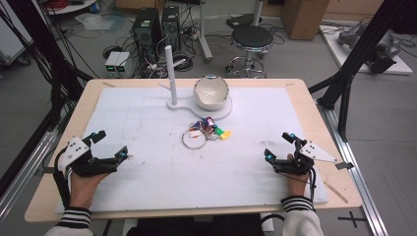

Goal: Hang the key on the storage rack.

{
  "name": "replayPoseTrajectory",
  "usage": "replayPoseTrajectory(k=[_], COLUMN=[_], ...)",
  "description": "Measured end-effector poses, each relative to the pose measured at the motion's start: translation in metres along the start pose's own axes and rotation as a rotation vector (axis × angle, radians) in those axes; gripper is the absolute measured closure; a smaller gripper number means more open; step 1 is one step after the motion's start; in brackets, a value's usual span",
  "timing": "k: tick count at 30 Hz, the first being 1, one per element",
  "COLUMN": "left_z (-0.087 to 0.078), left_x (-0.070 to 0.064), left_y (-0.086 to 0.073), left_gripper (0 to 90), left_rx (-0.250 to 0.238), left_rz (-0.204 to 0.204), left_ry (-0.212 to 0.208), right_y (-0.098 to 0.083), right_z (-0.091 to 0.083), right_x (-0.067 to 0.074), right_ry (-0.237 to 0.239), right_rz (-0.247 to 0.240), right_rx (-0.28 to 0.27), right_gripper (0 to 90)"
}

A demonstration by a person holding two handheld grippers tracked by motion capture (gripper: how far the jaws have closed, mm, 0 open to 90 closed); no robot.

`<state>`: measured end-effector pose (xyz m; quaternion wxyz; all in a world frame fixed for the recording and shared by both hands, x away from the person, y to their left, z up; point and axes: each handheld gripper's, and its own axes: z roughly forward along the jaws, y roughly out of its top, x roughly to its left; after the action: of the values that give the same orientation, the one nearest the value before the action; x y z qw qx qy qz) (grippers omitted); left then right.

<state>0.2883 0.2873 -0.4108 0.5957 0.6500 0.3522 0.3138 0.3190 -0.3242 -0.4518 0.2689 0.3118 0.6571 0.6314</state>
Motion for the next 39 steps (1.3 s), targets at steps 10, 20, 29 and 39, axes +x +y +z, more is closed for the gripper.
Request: replayPoseTrajectory(k=[10,20,29,39], left_z=[0.044,0.095,0.132,0.179], left_x=[-0.005,-0.012,-0.023,-0.042], left_y=[0.058,0.099,0.111,0.110], left_gripper=[1.7,1.7,1.7,1.7], left_rx=[0.140,0.303,0.405,0.542], left_rz=[0.055,0.114,0.128,0.158], left_ry=[-0.095,-0.203,-0.222,-0.267], right_y=[0.000,0.000,0.000,0.000], right_z=[0.001,0.000,0.000,0.000], right_x=[0.000,0.000,0.000,0.000], right_ry=[-0.002,-0.002,-0.001,0.000], right_rz=[-0.008,-0.004,-0.006,-0.005], right_rx=[-0.005,-0.005,-0.003,-0.004], right_gripper=[1.0,1.0,1.0,1.0])
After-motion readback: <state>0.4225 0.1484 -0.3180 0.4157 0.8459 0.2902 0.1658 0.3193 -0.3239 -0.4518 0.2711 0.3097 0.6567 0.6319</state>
